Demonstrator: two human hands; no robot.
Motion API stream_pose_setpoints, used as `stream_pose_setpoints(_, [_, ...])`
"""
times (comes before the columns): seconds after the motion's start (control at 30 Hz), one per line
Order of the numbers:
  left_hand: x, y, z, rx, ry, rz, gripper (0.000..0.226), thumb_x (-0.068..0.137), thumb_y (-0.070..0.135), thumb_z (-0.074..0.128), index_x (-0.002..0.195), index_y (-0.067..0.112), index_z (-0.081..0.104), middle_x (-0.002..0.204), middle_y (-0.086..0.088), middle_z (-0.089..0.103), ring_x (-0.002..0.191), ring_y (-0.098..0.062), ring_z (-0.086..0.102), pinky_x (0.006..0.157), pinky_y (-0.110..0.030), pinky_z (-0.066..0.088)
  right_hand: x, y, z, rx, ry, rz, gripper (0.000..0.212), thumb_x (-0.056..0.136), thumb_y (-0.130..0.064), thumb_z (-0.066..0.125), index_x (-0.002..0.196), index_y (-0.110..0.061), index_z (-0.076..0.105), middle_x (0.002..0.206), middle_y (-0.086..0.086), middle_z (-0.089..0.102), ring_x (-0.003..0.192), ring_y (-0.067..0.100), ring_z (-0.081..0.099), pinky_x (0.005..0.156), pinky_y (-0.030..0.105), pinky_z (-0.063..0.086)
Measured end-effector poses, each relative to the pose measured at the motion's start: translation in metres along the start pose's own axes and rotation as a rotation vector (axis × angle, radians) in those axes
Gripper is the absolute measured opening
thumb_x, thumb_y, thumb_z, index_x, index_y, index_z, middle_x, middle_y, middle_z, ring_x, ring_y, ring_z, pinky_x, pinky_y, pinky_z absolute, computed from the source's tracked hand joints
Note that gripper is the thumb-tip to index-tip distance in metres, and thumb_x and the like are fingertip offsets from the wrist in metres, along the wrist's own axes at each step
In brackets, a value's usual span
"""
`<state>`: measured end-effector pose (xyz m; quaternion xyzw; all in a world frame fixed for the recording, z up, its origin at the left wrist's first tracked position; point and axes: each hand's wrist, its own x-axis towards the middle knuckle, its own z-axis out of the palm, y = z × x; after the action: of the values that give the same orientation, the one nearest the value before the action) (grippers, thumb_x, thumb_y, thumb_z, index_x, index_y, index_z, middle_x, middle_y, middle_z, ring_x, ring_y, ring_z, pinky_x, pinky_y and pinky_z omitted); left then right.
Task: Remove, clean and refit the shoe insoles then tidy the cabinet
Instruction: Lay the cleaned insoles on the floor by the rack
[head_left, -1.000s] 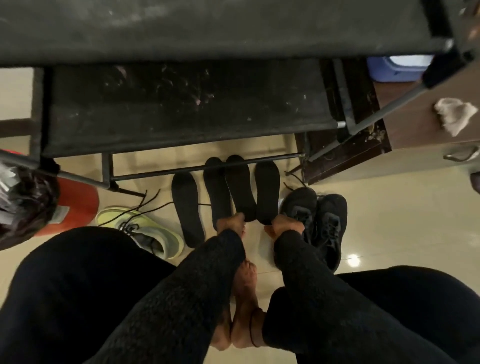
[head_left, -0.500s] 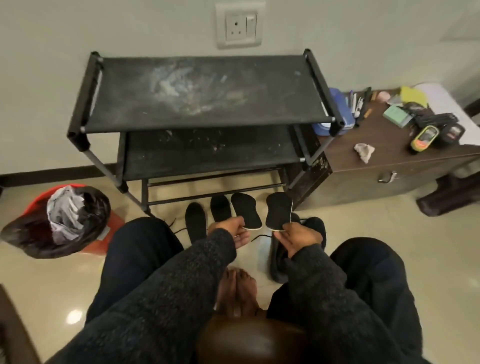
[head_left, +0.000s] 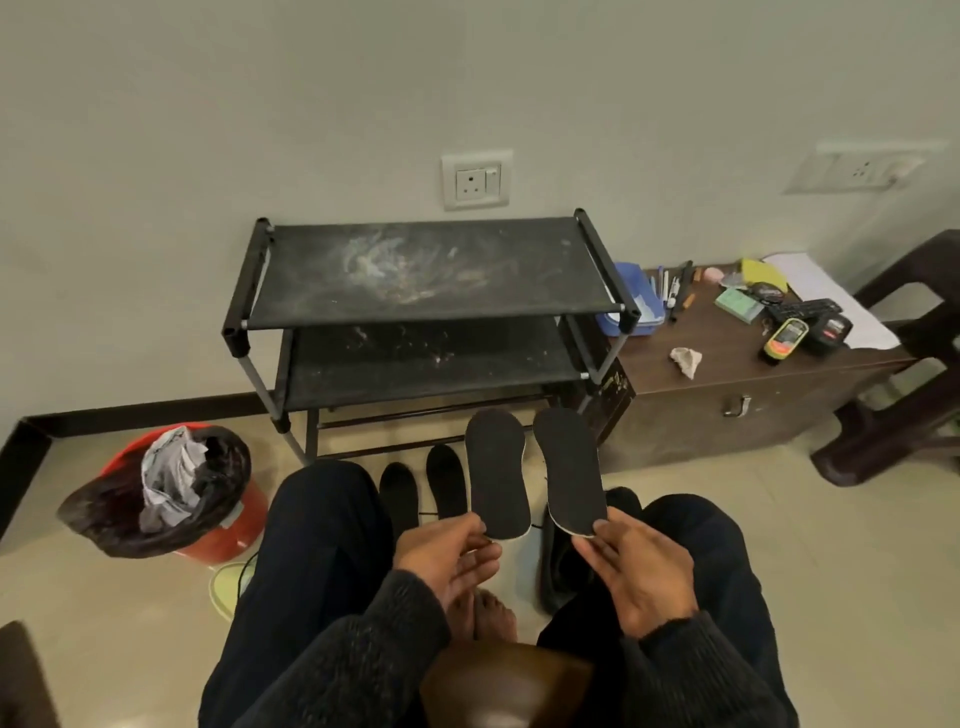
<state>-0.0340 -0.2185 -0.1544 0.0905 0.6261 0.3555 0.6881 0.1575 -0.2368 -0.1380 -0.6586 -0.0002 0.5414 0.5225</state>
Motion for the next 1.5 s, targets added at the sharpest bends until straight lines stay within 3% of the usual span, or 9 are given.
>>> stream_pose_setpoints(0.23, [0.029, 0.009, 0.012, -0.047, 0.008, 0.133, 0.021, 0.091, 0.001, 0.068, 0.113, -0.001, 0.067, 0.091, -0.021, 0.075, 0.082, -0.03, 0.075, 0.068, -0.034, 0.06, 0.019, -0.022, 0.016, -0.017, -0.029, -0.096, 0.021, 0.093, 0.014, 0.057, 0.107, 0.002, 0.067, 0.1, 0.023, 0.073, 0.094, 0.033, 0.072, 0.081, 0.04, 0.059])
stream_pose_setpoints(0.43, [0.078, 0.038, 0.046, -0.079, 0.029, 0.175, 0.023, 0.094, -0.001, 0.064, 0.117, -0.003, 0.064, 0.099, -0.025, 0.071, 0.089, -0.033, 0.072, 0.08, -0.04, 0.061, 0.069, -0.051, 0.059, -0.039, -0.014, -0.117, 0.021, 0.094, 0.015, 0.053, 0.101, 0.001, 0.065, 0.092, 0.018, 0.068, 0.084, 0.027, 0.066, 0.084, 0.041, 0.057])
stream_pose_setpoints(0.63, [0.132, 0.072, 0.077, -0.1, 0.047, 0.2, 0.03, 0.094, -0.002, 0.064, 0.124, 0.0, 0.061, 0.101, -0.023, 0.071, 0.093, -0.031, 0.071, 0.082, -0.038, 0.061, 0.143, -0.07, 0.096, -0.058, -0.002, -0.097, 0.025, 0.097, 0.009, 0.052, 0.114, -0.002, 0.067, 0.111, 0.018, 0.068, 0.103, 0.031, 0.068, 0.096, 0.045, 0.056])
stream_pose_setpoints(0.7, [0.149, 0.075, 0.084, -0.087, 0.043, 0.207, 0.031, 0.094, -0.001, 0.064, 0.125, 0.0, 0.061, 0.101, -0.023, 0.072, 0.092, -0.029, 0.071, 0.085, -0.039, 0.061, 0.168, -0.071, 0.104, -0.055, 0.015, -0.092, 0.027, 0.097, 0.009, 0.053, 0.118, -0.001, 0.067, 0.114, 0.019, 0.069, 0.104, 0.031, 0.068, 0.094, 0.043, 0.057])
stream_pose_setpoints(0.8, [0.169, 0.074, 0.091, -0.063, 0.04, 0.214, 0.029, 0.094, 0.001, 0.065, 0.123, 0.003, 0.063, 0.101, -0.02, 0.072, 0.093, -0.028, 0.072, 0.089, -0.041, 0.06, 0.197, -0.07, 0.114, -0.057, 0.031, -0.096, 0.021, 0.095, 0.01, 0.055, 0.101, -0.004, 0.07, 0.108, 0.02, 0.071, 0.096, 0.03, 0.07, 0.087, 0.041, 0.059])
stream_pose_setpoints(0.93, [0.187, 0.073, 0.098, -0.064, 0.026, 0.214, 0.034, 0.095, 0.003, 0.064, 0.129, 0.005, 0.06, 0.106, -0.02, 0.071, 0.099, -0.028, 0.071, 0.089, -0.039, 0.06, 0.22, -0.067, 0.124, -0.043, 0.033, -0.105, 0.022, 0.093, 0.011, 0.056, 0.102, -0.003, 0.071, 0.098, 0.017, 0.072, 0.084, 0.025, 0.069, 0.087, 0.041, 0.059])
stream_pose_setpoints(1.03, [0.194, 0.075, 0.102, -0.07, 0.013, 0.213, 0.035, 0.095, 0.002, 0.063, 0.129, 0.005, 0.059, 0.109, -0.021, 0.07, 0.103, -0.029, 0.07, 0.091, -0.039, 0.059, 0.227, -0.067, 0.133, -0.008, 0.027, -0.109, 0.026, 0.093, 0.013, 0.056, 0.089, -0.009, 0.068, 0.095, 0.014, 0.07, 0.082, 0.024, 0.068, 0.087, 0.041, 0.058])
stream_pose_setpoints(1.3, [0.207, 0.073, 0.105, -0.073, 0.016, 0.218, 0.024, 0.096, 0.004, 0.062, 0.12, 0.008, 0.062, 0.113, -0.02, 0.068, 0.105, -0.029, 0.07, 0.081, -0.032, 0.06, 0.249, -0.063, 0.147, 0.005, 0.075, -0.127, 0.02, 0.089, 0.008, 0.064, 0.104, -0.004, 0.072, 0.113, 0.013, 0.071, 0.093, 0.025, 0.07, 0.071, 0.036, 0.061])
stream_pose_setpoints(1.5, [0.212, 0.067, 0.107, -0.091, 0.031, 0.209, 0.026, 0.095, 0.002, 0.063, 0.12, 0.004, 0.062, 0.112, -0.019, 0.068, 0.101, -0.027, 0.07, 0.082, -0.033, 0.06, 0.255, -0.059, 0.148, 0.032, 0.165, -0.155, 0.022, 0.084, 0.009, 0.07, 0.078, -0.012, 0.067, 0.103, 0.019, 0.072, 0.076, 0.025, 0.069, 0.08, 0.044, 0.063])
